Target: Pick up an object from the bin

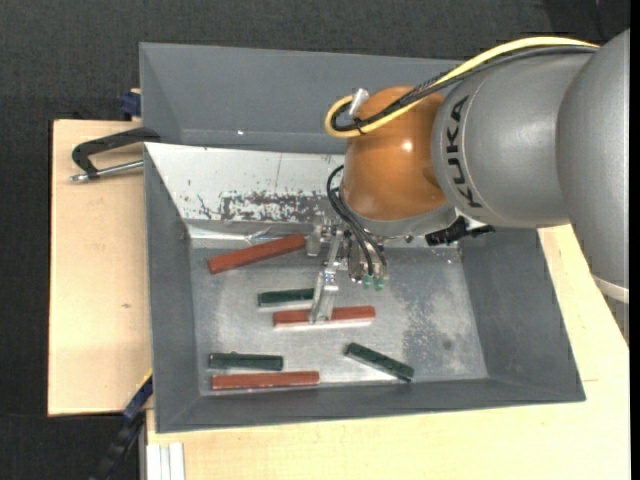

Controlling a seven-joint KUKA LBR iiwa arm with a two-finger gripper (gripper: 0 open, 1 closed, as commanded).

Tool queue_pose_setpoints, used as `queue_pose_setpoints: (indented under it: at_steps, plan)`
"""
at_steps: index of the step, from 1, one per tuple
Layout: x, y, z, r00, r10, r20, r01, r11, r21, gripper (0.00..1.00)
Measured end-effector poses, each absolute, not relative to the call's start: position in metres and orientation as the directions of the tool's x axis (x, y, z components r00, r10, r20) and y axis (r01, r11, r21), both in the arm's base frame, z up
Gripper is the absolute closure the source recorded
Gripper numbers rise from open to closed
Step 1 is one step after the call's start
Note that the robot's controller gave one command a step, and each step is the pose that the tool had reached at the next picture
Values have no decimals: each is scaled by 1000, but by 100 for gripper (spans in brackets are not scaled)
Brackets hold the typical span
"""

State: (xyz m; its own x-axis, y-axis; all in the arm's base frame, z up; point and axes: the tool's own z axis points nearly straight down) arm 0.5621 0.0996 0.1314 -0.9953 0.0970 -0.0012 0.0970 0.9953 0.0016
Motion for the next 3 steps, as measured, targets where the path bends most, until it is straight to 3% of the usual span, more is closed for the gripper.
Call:
queue_pose_setpoints:
  at_steps: [1, 2, 3]
  plan:
    - [564, 108, 74, -999, -54, -2, -54, 999, 1, 0]
    - [558, 95, 71, -983, 184, -2, 184, 983, 2, 100]
    - [557, 95, 71, -983, 184, -1, 184, 983, 2, 100]
